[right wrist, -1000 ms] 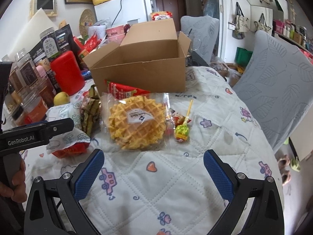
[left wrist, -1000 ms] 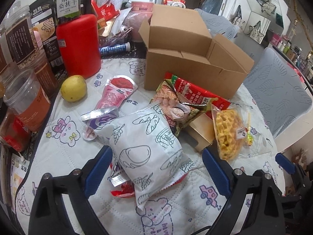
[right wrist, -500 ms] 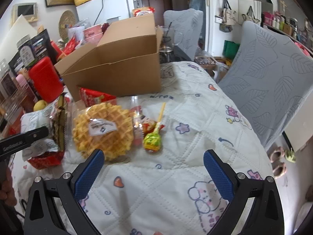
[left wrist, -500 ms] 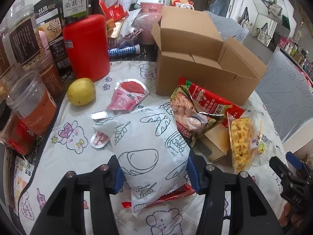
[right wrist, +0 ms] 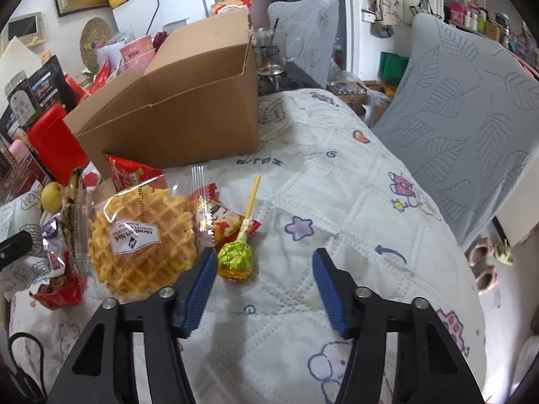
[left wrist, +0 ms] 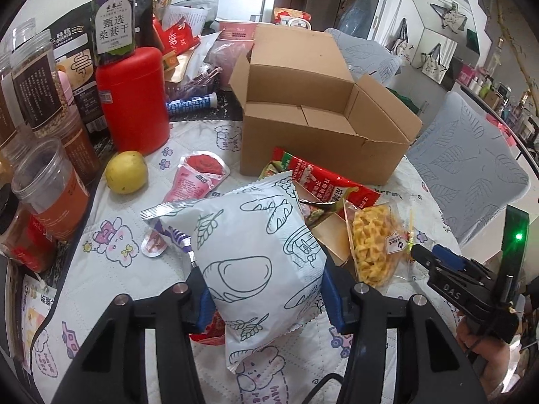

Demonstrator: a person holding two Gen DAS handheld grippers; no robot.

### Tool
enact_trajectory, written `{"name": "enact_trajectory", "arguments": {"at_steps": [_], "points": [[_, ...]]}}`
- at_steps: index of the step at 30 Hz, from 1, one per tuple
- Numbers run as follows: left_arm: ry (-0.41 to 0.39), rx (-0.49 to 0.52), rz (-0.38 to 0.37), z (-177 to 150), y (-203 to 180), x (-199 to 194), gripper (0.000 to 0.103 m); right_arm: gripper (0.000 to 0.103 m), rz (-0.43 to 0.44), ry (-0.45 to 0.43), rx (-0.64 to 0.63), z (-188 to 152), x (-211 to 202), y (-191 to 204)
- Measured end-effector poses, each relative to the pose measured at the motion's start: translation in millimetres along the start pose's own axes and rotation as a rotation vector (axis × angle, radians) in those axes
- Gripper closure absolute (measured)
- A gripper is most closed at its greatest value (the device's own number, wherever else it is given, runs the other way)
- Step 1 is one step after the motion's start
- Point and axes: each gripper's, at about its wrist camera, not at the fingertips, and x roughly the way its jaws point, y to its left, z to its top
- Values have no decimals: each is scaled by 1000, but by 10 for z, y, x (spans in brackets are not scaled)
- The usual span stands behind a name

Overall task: Organize snacks
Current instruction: 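Grasp the white printed bread bag with the left gripper while the right gripper grasps the lollipop, then lift the bread bag and lollipop and carry both toward the cardboard box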

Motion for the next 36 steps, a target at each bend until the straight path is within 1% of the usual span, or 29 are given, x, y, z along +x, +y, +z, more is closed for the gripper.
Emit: {"name": "enact_trajectory", "arguments": {"at_steps": [2,3,10,13,16,19,27,31,36], "points": [[0,-2,-7,13,-15,10,52,58,20,2,-12,12,33,30],[1,2,-8,19,-22,13,52,59,25,5,-12,23,45,42],[-1,11,-22,25,-48,22,52,59,49,28,0,6,133,53],[-5,16,-26,10,-56,6,52,78,60,27,20,-23,151,29],[-10,24,-35,-16,-64,-33,52,78,48,7,8,-49,122,56],[-17,34,-42,-41,-71,-87,52,78,41,-12,21,-84,48,62],[-33,61,-66,-177,-97,-253,52,78,30,-53,36,-257,-257,64],[-31,82,-81,-260,-135,-317,52,78,47,-73,35,-373,-433,101],[-38,104,-110,-333,-188,-407,52,78,96,-85,28,-505,-648,193]]}}
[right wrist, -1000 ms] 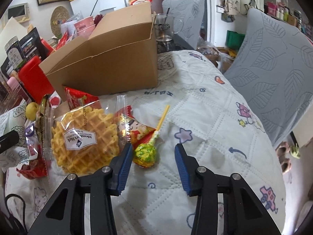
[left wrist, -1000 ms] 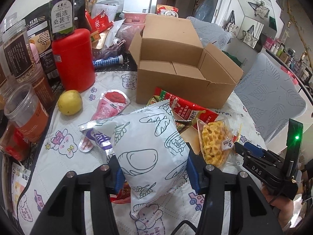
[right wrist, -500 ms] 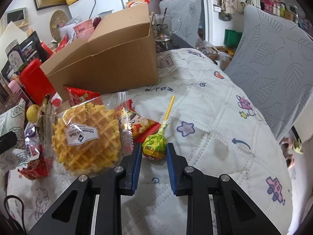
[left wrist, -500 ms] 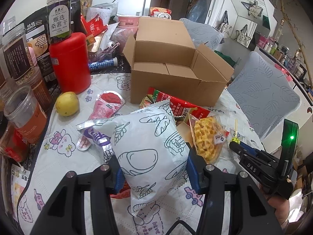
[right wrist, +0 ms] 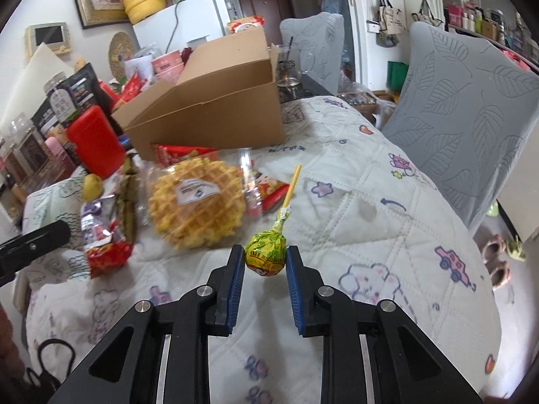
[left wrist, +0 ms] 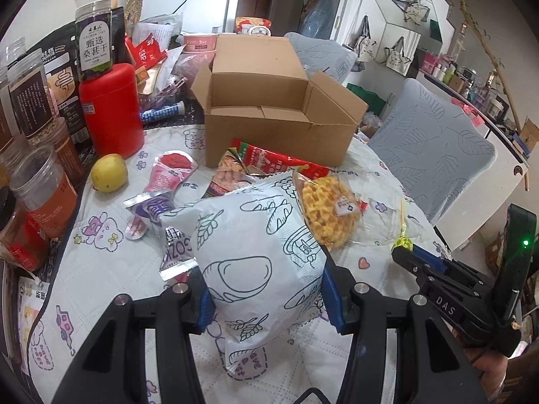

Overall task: Organize snacks
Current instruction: 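Lift the bread bag and lollipop and carry both toward the cardboard box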

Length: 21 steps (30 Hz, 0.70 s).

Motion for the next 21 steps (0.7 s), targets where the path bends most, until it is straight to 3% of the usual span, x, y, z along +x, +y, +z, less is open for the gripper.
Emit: {"name": "enact_trajectory", "arguments": {"at_steps": [11,21], "points": [[-74,48,-39,108,-140,-193,52,78,142,-56,-71,-16,-405,373],[-175,85,-47,412,-212,-338,52,78,204,-120,-150,305,-537,572]]}}
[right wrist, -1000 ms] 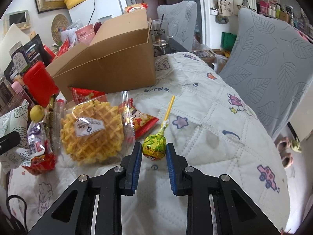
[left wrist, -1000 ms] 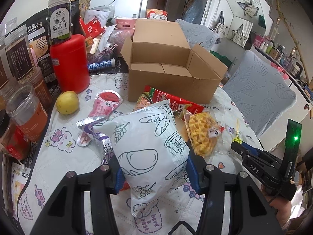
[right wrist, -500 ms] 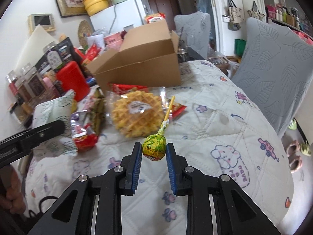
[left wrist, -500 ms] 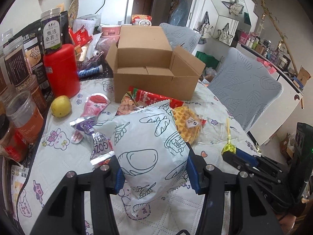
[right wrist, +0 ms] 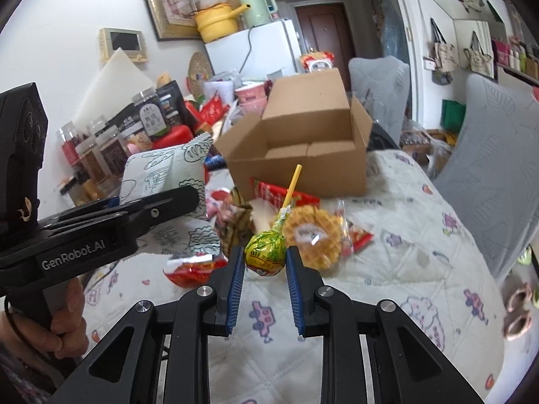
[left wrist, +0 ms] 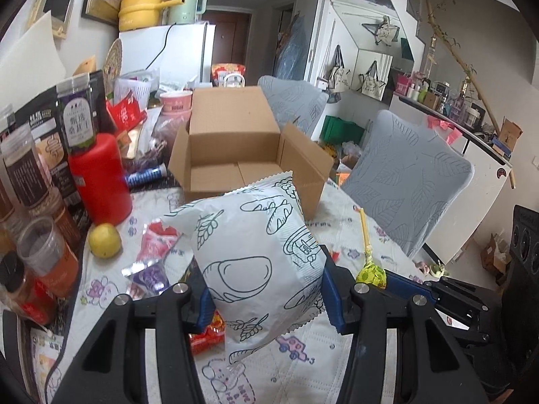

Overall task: Organize snacks
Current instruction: 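Lift the bread bag and lollipop and carry both toward the cardboard box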

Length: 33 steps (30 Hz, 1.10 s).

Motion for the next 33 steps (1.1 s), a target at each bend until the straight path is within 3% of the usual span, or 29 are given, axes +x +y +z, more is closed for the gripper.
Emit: {"name": "enact_trajectory", "arguments": {"at_steps": [13,28,33], "points": [[-134,63,14,759,8,146,52,78,8,-85,-58,766,196,-84],[-128,78,62,1596,263,887,52,78,-15,-101,-117,1601,847,-298],[-82,55,60,1777,413,1221,52,78,-41,-101,-130,1824,1129,-319]]}}
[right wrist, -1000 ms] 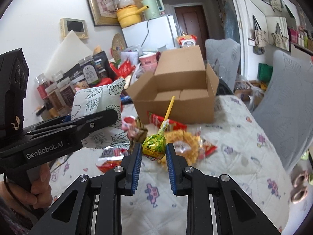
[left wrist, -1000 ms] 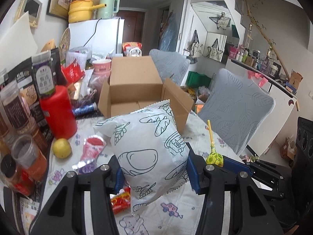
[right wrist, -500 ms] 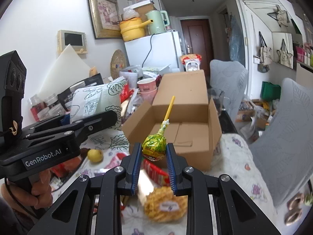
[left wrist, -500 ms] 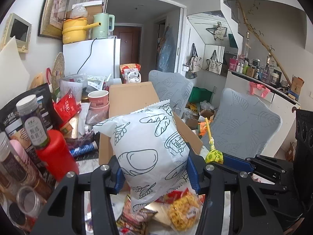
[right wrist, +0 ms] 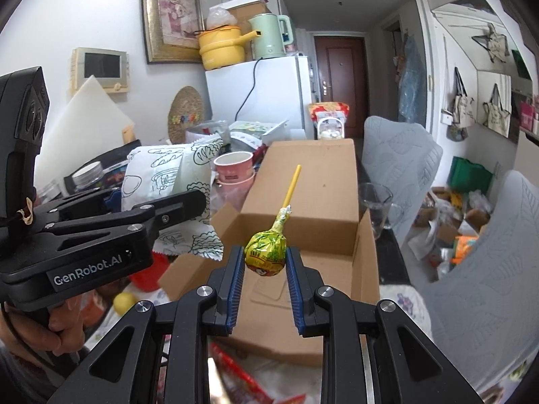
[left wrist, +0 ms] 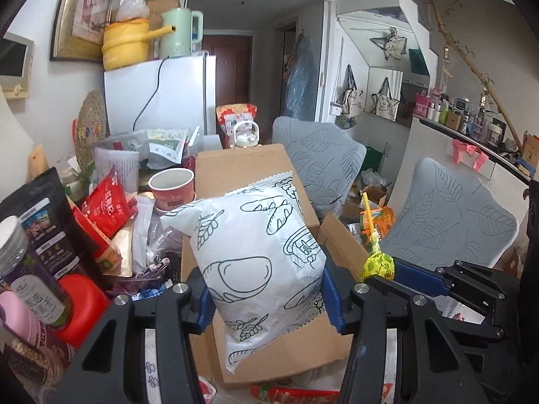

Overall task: Organize snacks
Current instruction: 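Lift the bread bag and lollipop and carry both toward the cardboard box, then open the left gripper to drop the bread bag while the right drops the lollipop into the box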

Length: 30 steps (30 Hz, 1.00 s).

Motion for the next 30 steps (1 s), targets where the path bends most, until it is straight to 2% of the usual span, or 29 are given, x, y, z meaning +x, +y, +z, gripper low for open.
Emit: {"name": "enact_trajectory", "arguments": {"at_steps": [4,11,18,30], "points": [[20,6,65,59,103,312,52,78,1,25,-1,74,265,-16],[68,41,124,48,177,742,52,78,-80,61,-44,124,730,-13],[134,48,119,61,188,1095,52,78,-93,128,-39,118,1109,-116],[191,75,160,-61,150,1447,52,78,-115,225,-8,-17,1472,-346]]}}
